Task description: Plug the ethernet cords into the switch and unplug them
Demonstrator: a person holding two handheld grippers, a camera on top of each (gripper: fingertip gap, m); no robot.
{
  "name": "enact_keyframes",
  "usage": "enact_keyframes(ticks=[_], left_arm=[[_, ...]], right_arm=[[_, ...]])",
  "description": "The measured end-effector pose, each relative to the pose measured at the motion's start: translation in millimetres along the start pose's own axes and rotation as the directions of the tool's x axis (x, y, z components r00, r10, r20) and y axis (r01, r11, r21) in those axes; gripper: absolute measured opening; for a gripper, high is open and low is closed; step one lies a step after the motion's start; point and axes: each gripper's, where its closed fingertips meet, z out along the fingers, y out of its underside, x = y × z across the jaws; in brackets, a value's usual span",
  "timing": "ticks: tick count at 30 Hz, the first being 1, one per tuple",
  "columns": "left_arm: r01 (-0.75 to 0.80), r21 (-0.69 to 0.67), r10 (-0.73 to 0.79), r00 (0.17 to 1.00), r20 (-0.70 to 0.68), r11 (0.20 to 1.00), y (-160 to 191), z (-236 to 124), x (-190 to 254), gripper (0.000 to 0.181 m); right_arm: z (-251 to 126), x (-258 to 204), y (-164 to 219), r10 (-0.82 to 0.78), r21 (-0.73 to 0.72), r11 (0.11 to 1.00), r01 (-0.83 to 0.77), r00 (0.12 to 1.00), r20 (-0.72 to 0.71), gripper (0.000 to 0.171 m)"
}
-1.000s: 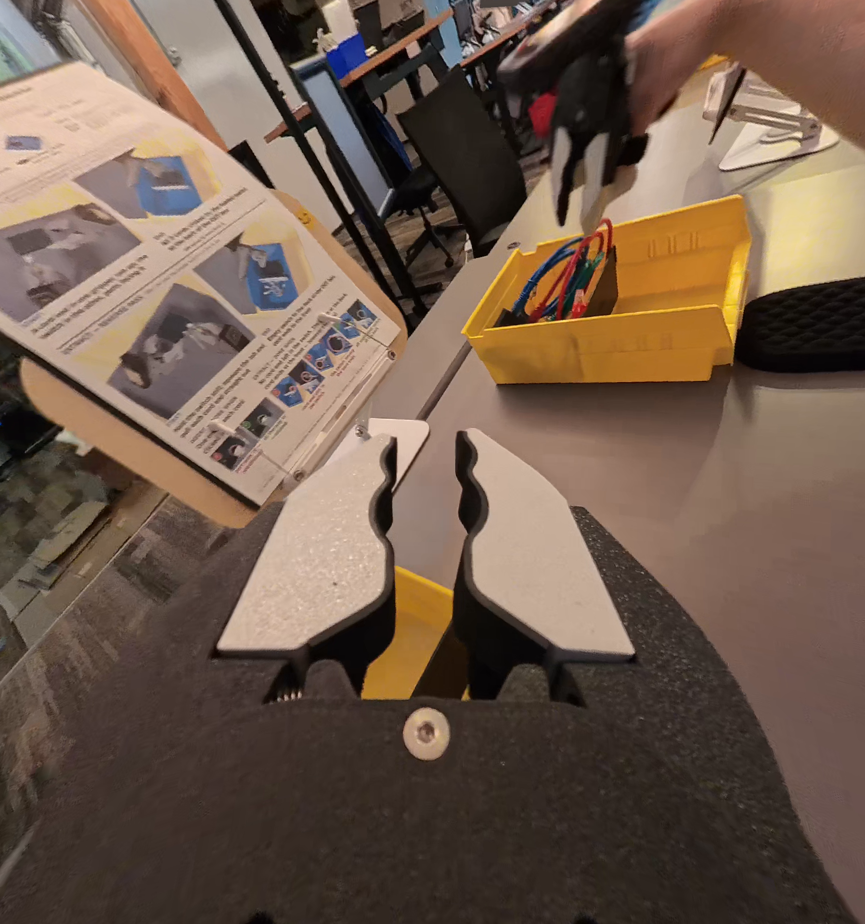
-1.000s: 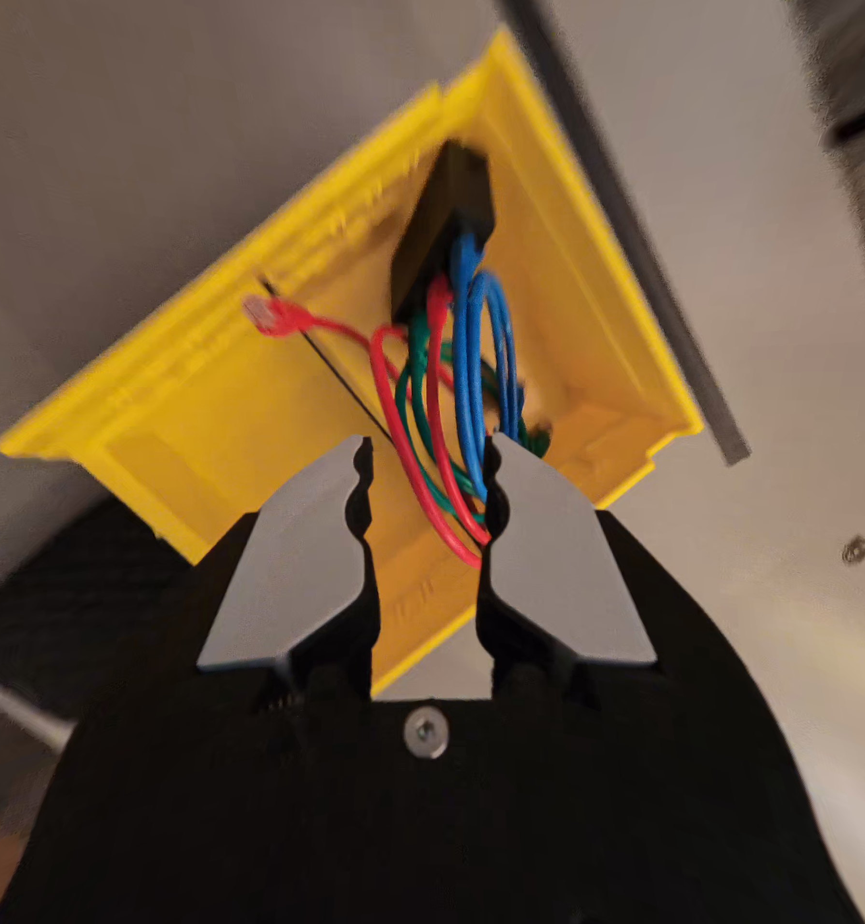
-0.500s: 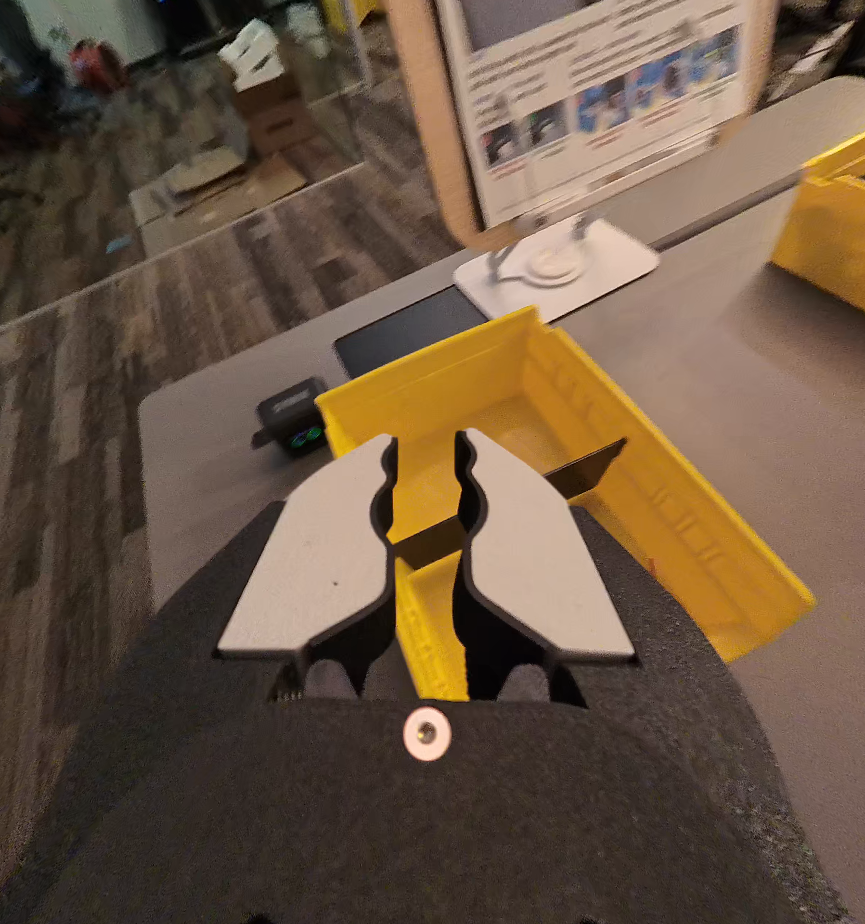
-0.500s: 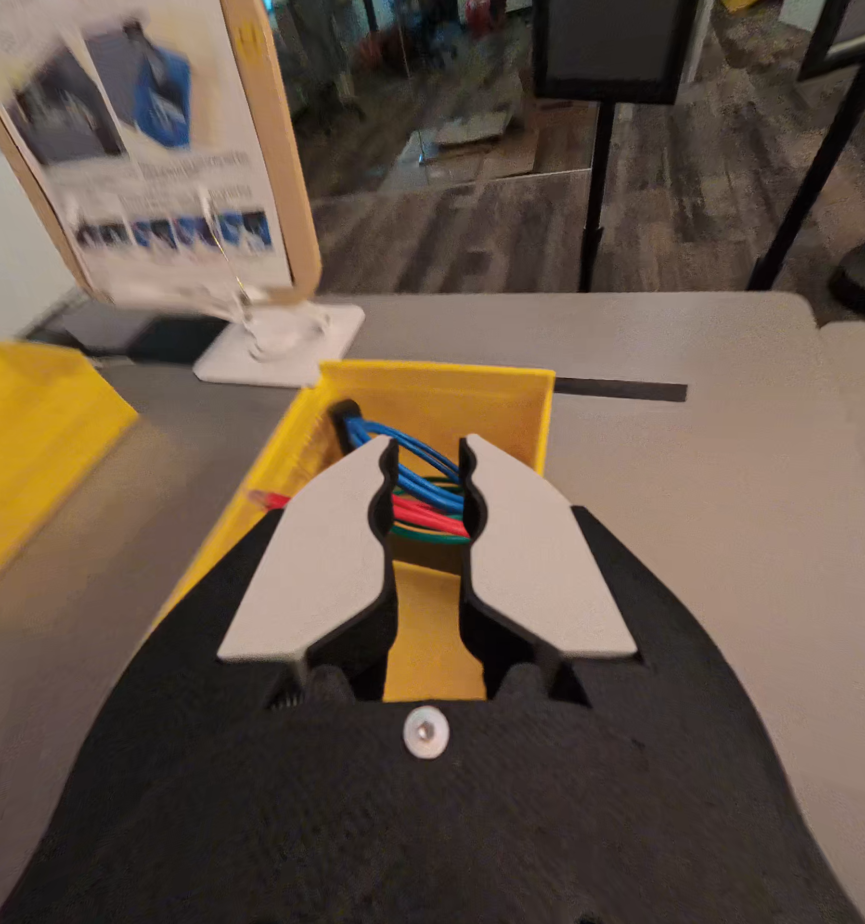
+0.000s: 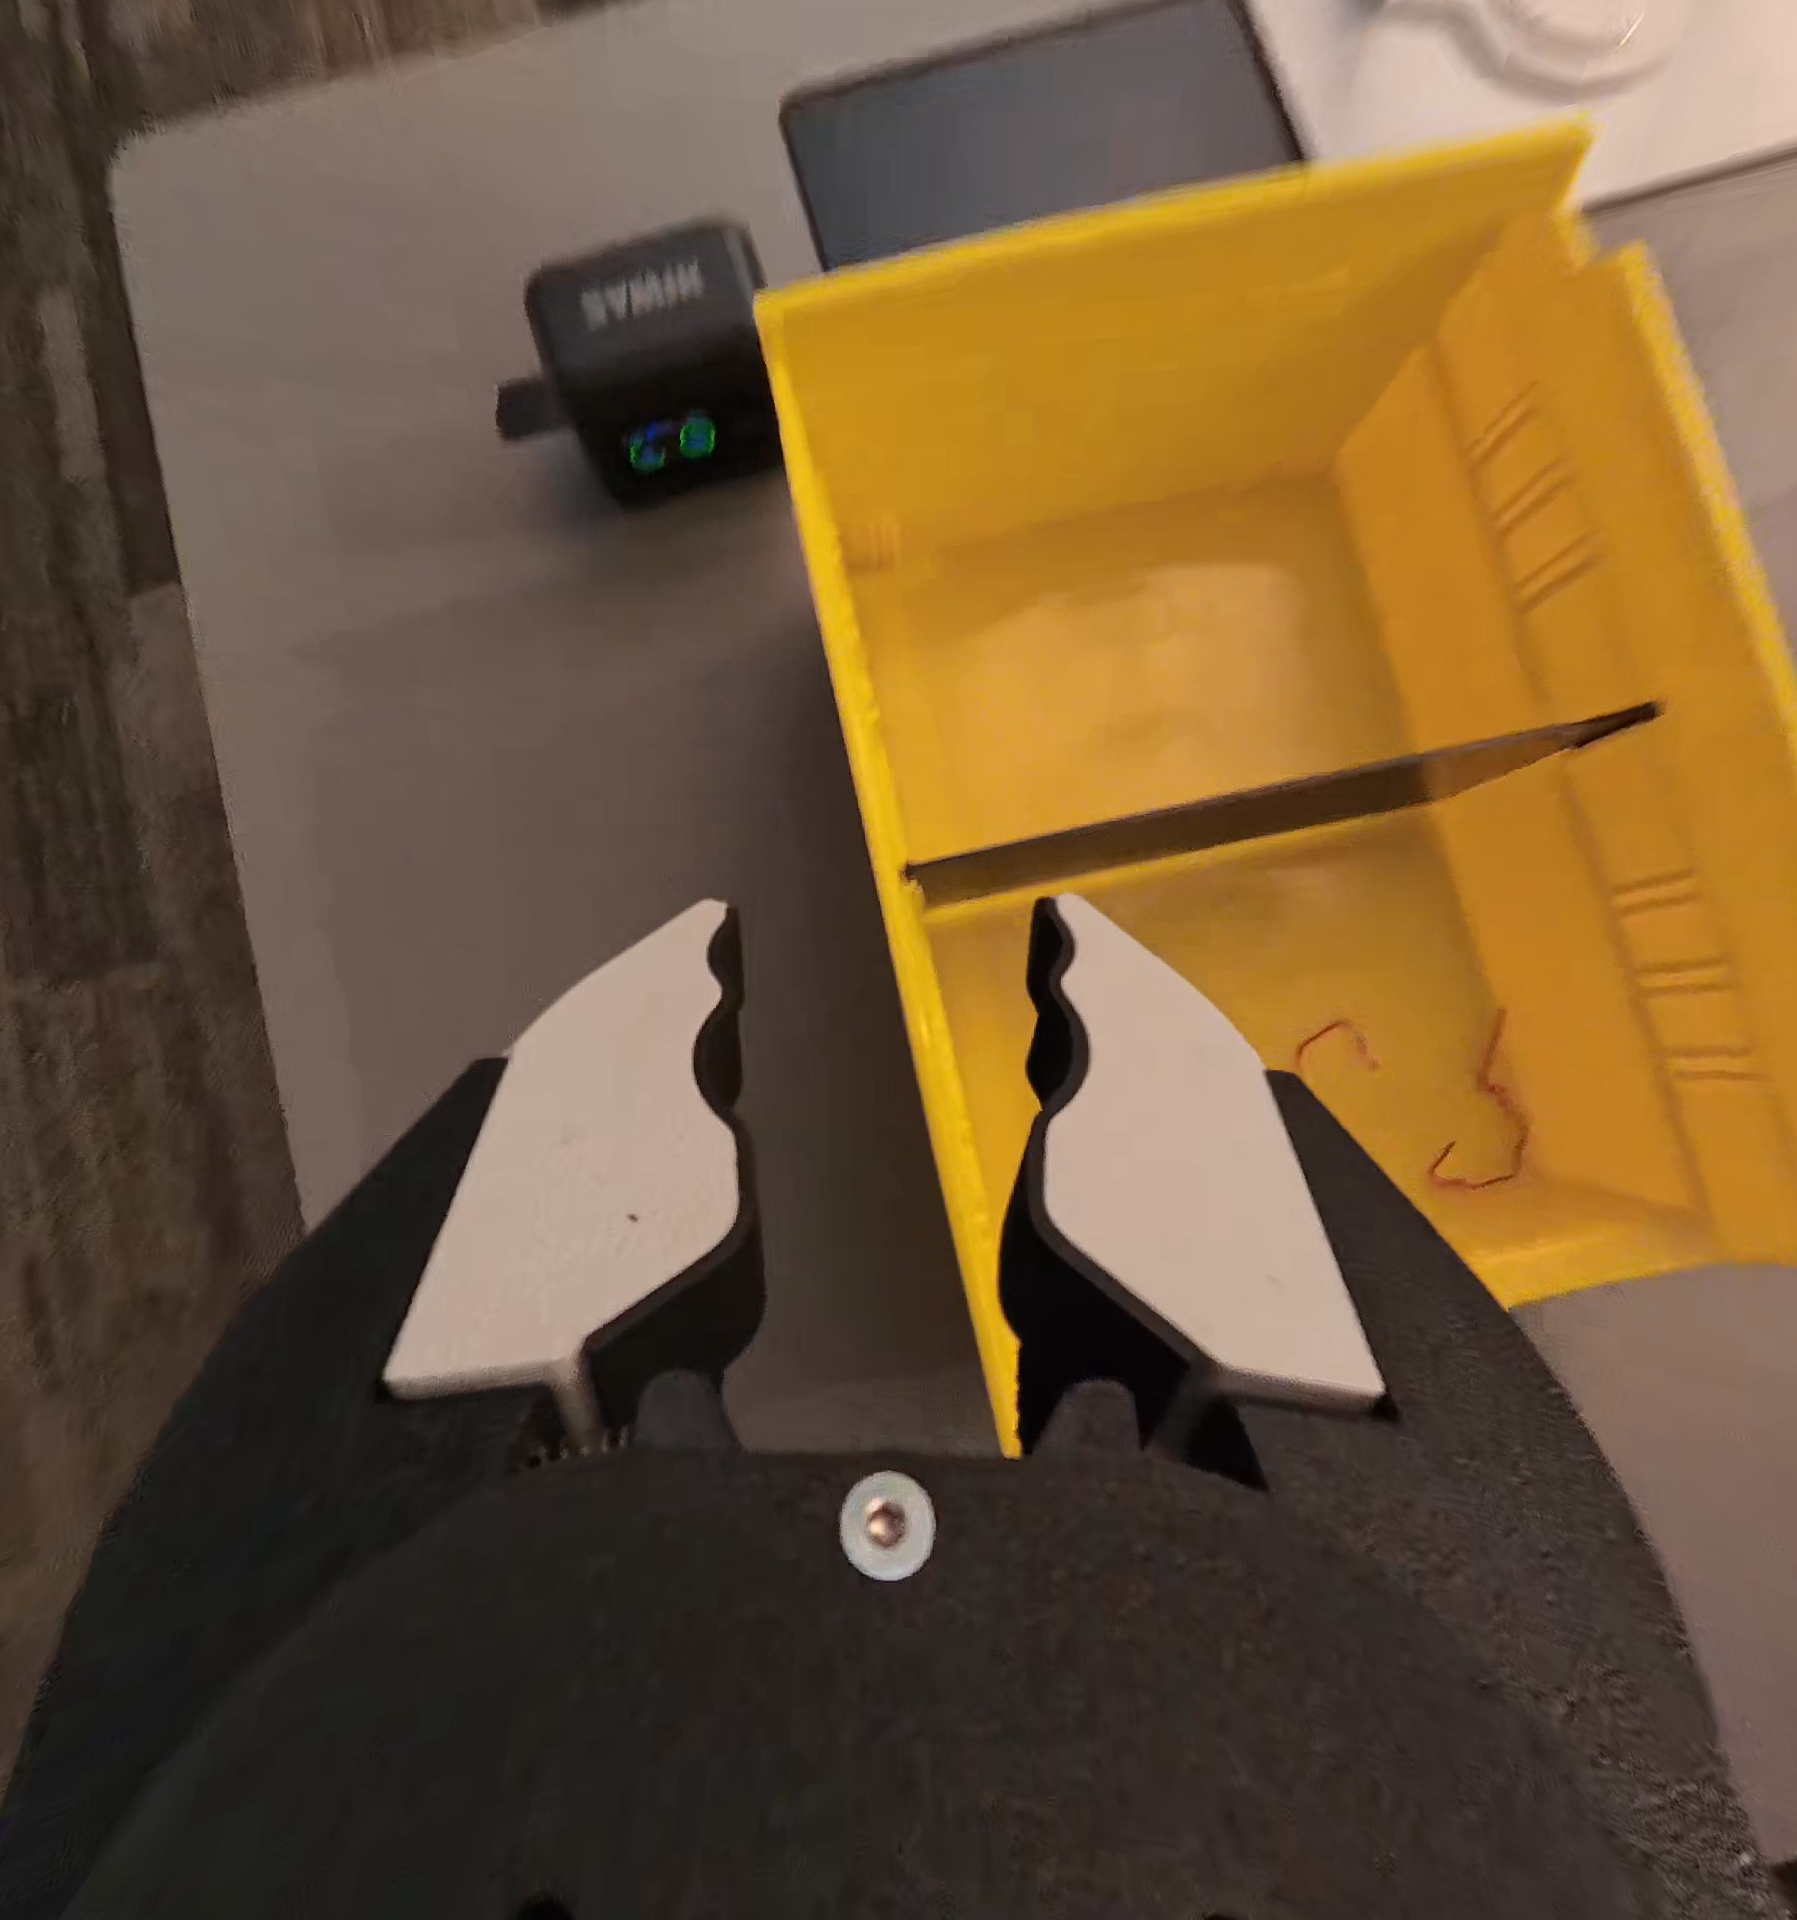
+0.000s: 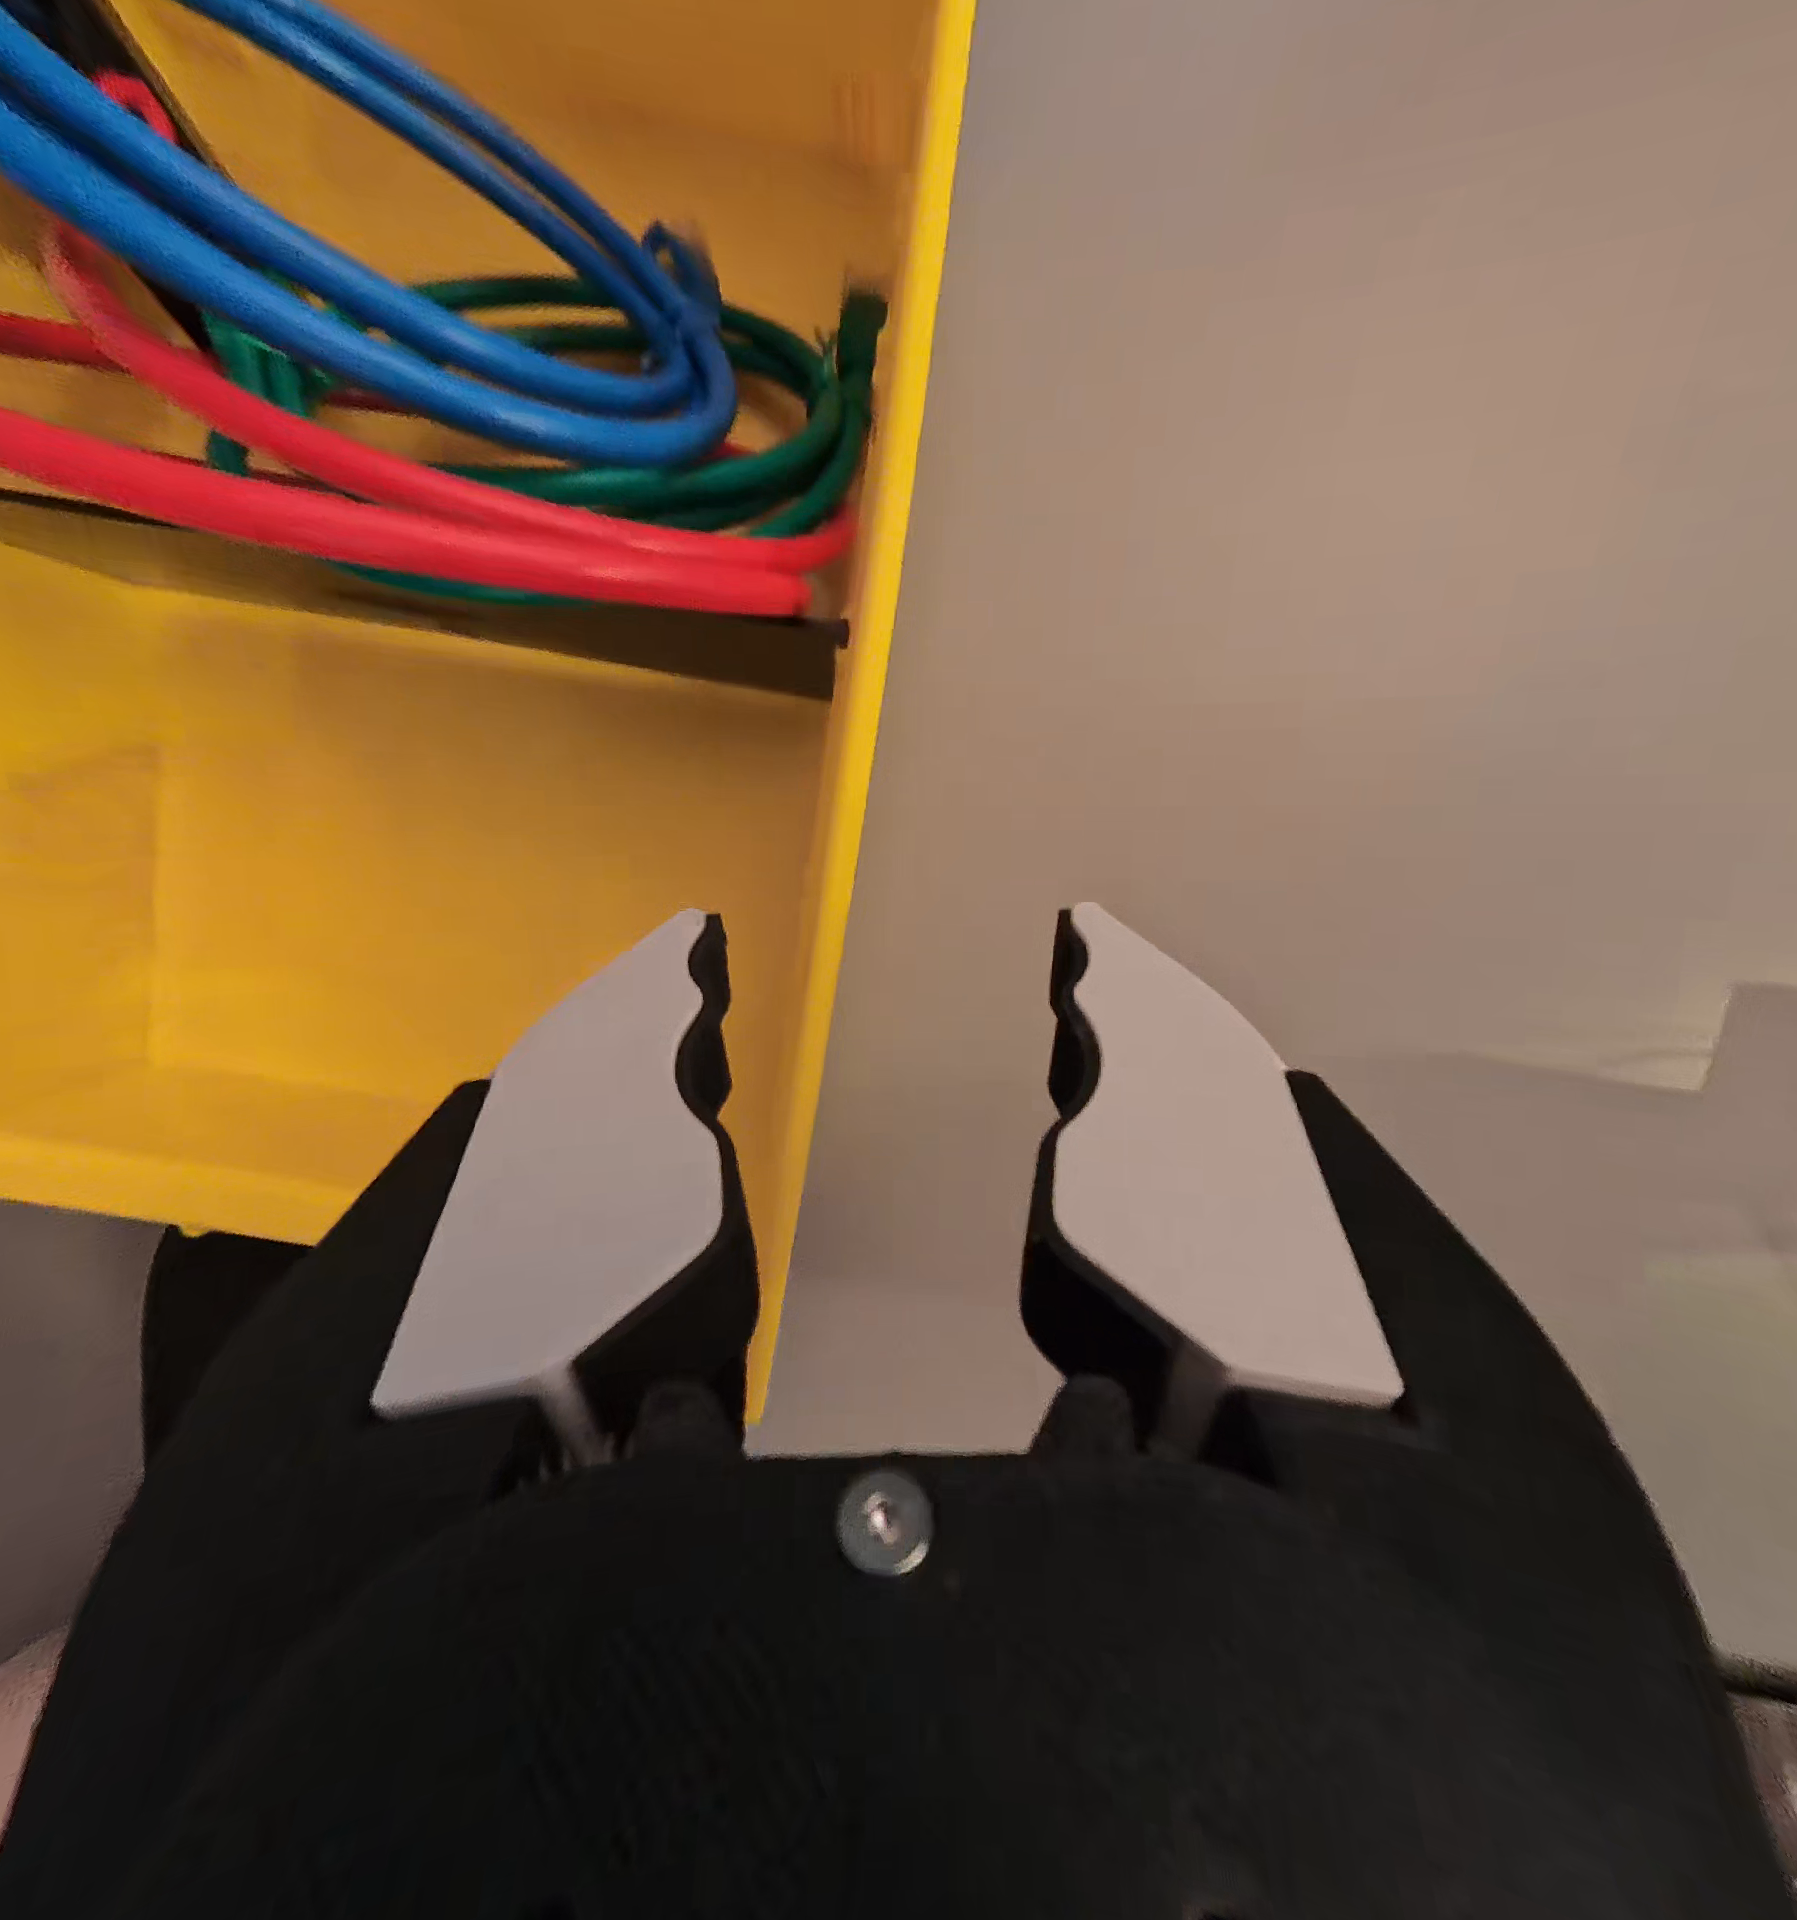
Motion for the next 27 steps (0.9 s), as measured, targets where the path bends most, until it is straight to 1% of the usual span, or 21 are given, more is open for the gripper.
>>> enact_keyframes(ticks=[2, 5, 7, 10, 14, 18, 20, 23, 25, 27], left_arm=[[-0.002, -0.083, 0.003, 1.0, 0.012, 0.997, 13, 9, -3, 0.053], [-0.008, -0.188, 0.009, 1.0, 0.006, 0.982, 27, 23, -4, 0.053], [0.0, -0.22, 0.004, 1.0, 0.017, 0.975, 31, 29, -8, 0.048], [0.015, -0.239, -0.023, 0.999, -0.032, 0.971, 34, 36, -3, 0.045], [0.006, -0.359, -0.021, 0.999, -0.04, 0.933, 56, 44, -2, 0.039], [0.016, -0.362, -0.056, 0.994, -0.099, 0.932, 55, 53, 7, 0.028], [0.005, -0.401, -0.047, 0.994, -0.096, 0.916, 61, 56, 7, 0.024], [-0.032, -0.464, -0.036, 0.99, -0.137, 0.885, 72, 59, 17, 0.014], [-0.054, -0.49, -0.02, 0.989, -0.145, 0.87, 74, 60, 21, 0.018], [-0.073, -0.493, 0.0, 0.989, -0.147, 0.867, 73, 59, 23, 0.016]], right_arm=[[9, -2, 6, 0.004, -0.046, 0.999, -0.003, 1.0, 0.022, 0.056], [22, -1, 12, 0.006, -0.109, 0.994, -0.005, 1.0, 0.013, 0.04], [28, -7, 17, 0.004, -0.153, 0.988, 0.003, 0.999, 0.042, 0.026], [37, -17, 21, -0.009, -0.208, 0.978, 0.027, 0.996, 0.087, 0.009], [39, -21, 23, -0.024, -0.266, 0.963, 0.043, 0.997, 0.076, 0.008], [39, -34, 25, -0.068, -0.292, 0.951, 0.098, 0.992, 0.11, 0.009], [39, -39, 26, -0.07, -0.316, 0.943, 0.103, 0.991, 0.113, 0.009], [38, -49, 26, -0.059, -0.348, 0.932, 0.1, 0.99, 0.126, 0.009], [37, -55, 28, -0.058, -0.378, 0.92, 0.102, 0.99, 0.127, 0.009], [37, -62, 28, -0.062, -0.41, 0.905, 0.111, 0.989, 0.131, 0.009]])
